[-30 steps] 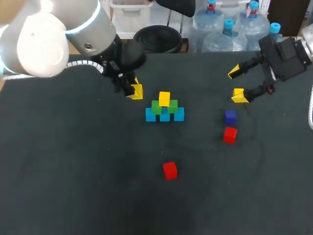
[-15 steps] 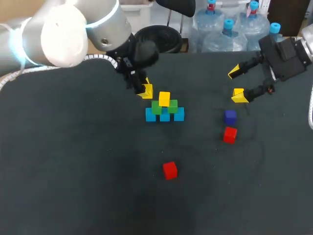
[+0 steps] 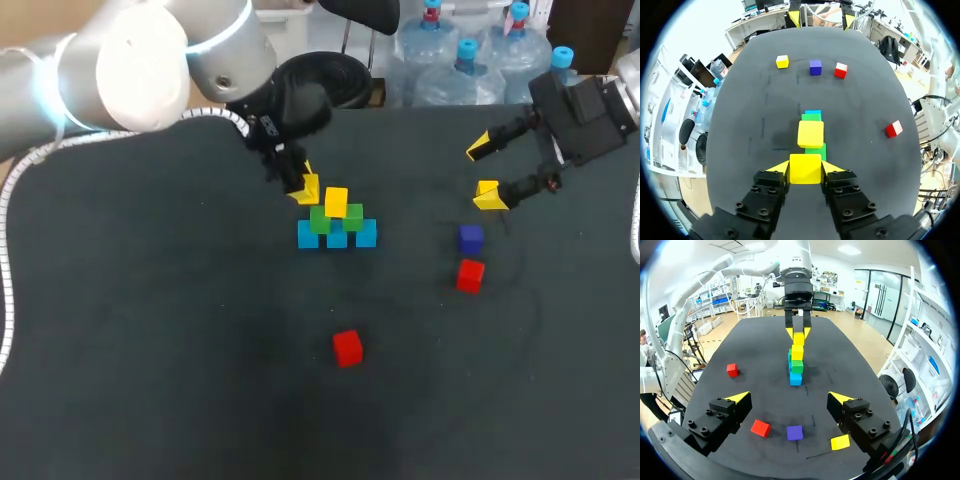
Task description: Place the blue cubes, place green cubes on the blue cubes, place the yellow cubes on the green cubes, then place the red cubes on the yellow cubes, and place purple cube on the red cubes.
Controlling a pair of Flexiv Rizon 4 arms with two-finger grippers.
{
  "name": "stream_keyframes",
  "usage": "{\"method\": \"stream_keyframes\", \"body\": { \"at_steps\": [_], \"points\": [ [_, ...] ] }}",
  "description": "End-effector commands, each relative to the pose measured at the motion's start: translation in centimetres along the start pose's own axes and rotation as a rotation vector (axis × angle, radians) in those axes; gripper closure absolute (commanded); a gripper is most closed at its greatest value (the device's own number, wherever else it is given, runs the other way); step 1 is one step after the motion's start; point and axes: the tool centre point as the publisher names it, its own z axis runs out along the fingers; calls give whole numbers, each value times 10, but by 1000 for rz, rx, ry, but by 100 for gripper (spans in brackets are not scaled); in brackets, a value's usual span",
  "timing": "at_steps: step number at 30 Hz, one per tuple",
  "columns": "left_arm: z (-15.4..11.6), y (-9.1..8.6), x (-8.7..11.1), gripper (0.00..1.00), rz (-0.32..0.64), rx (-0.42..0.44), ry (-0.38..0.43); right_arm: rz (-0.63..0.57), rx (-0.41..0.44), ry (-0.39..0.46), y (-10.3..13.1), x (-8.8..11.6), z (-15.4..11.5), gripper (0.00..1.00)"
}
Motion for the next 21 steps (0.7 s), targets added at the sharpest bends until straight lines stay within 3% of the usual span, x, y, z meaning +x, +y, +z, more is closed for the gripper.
{"method": "stream_keyframes", "body": {
  "at_steps": [1,21],
  "points": [
    [4,0,-1,100,0,8,3,-1,0,-2,0,0,1,0],
    [11,-3,-2,100,-7,22,19,-1,0,-2,0,0,1,0]
  ]
}}
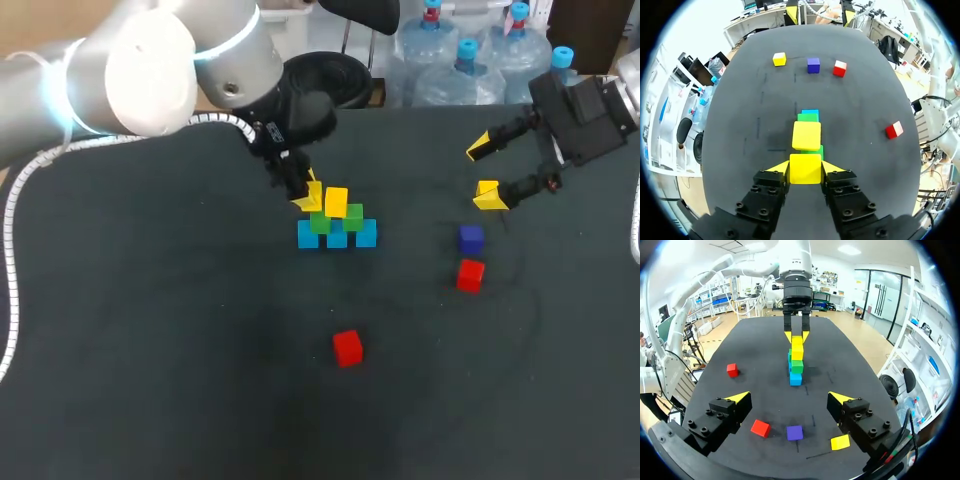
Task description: Place the blue cubes, place green cubes on the blue cubes, place the yellow cubes on the green cubes, then place the red cubes on the yellow cubes, and place purple cube on the red cubes.
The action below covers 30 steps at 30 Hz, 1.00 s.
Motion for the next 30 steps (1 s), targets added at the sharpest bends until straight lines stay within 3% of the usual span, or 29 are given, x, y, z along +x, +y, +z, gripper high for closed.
{"method": "stream_keyframes", "body": {
  "at_steps": [1,30],
  "points": [
    [1,2,-1,100,-1,6,7,-1,0,-2,0,0,1,0],
    [6,-2,-4,100,5,19,18,-1,0,-2,0,0,1,0]
  ]
}}
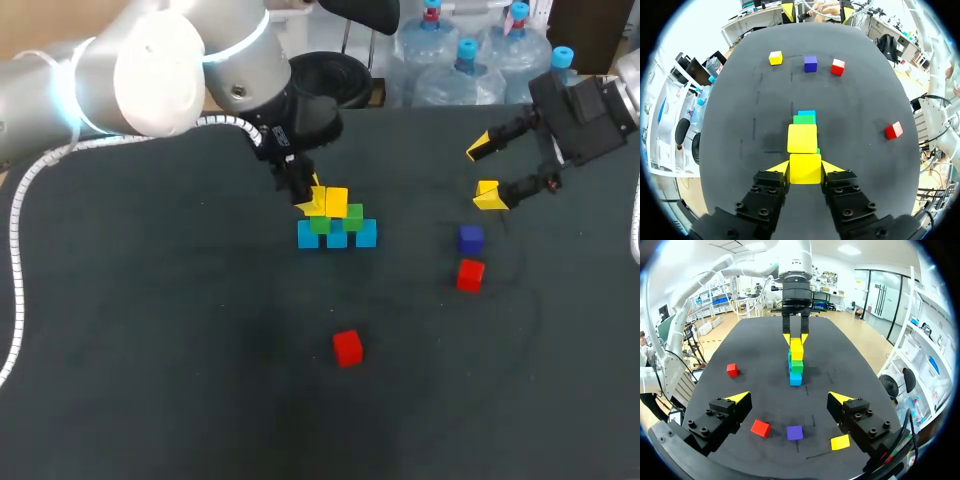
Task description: Place the blue cubes, place green cubes on the blue cubes, place the yellow cubes on the green cubes, then place the red cubes on the yellow cubes, and place purple cube on the red cubes.
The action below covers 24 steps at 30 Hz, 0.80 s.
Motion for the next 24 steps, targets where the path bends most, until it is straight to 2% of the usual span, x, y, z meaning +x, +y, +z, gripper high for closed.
{"method": "stream_keyframes", "body": {
  "at_steps": [1,24],
  "points": [
    [0,2,0,100,-1,4,4,-1,0,-2,0,0,1,0],
    [1,2,3,100,-9,6,7,-1,0,-2,0,0,1,0]
  ]
}}
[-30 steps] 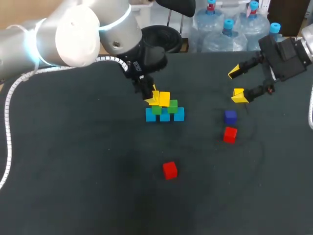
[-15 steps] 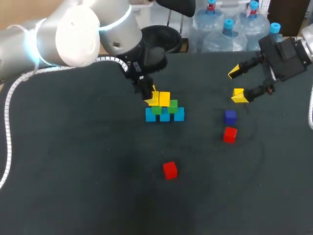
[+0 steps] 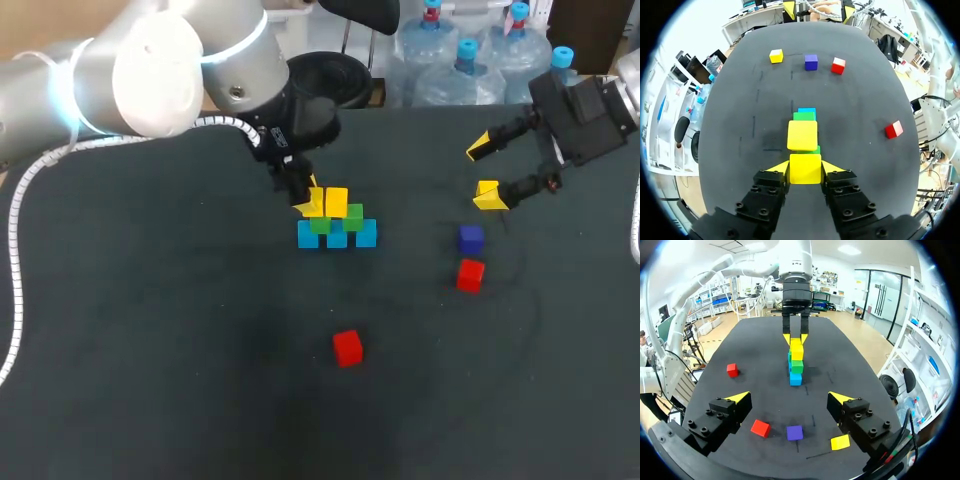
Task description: Place the blue cubes, place green cubes on the blue cubes, place the yellow cubes on the green cubes, then place the red cubes on the yellow cubes, and place purple cube on the red cubes.
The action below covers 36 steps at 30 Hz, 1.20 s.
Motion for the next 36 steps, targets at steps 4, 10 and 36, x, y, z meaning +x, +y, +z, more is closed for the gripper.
{"method": "stream_keyframes", "body": {
  "at_steps": [4,10,36],
  "points": [
    [1,3,-2,100,2,4,4,-1,0,-2,0,0,1,0],
    [1,4,-3,100,3,5,5,-1,0,-2,0,0,1,0],
    [3,5,-2,94,-6,10,14,-1,0,-2,0,0,1,0]
  ]
}}
